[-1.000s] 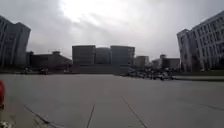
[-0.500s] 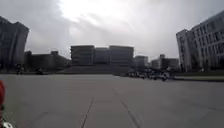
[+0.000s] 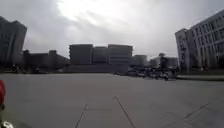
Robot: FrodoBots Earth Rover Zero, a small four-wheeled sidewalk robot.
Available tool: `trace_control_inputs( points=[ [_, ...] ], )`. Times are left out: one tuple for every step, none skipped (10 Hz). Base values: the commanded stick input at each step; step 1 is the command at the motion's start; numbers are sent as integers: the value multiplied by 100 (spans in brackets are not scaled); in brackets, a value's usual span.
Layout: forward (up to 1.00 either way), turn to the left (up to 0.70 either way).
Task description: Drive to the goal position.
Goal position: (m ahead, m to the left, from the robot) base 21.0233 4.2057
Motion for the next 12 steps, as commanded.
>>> trace_control_inputs(
  points=[
    [100,0],
    [100,0],
    [100,0],
    [100,0],
    [100,0],
    [100,0],
    [100,0],
    [100,0],
    [100,0],
    [100,0],
    [100,0],
    [100,0]
  ],
)
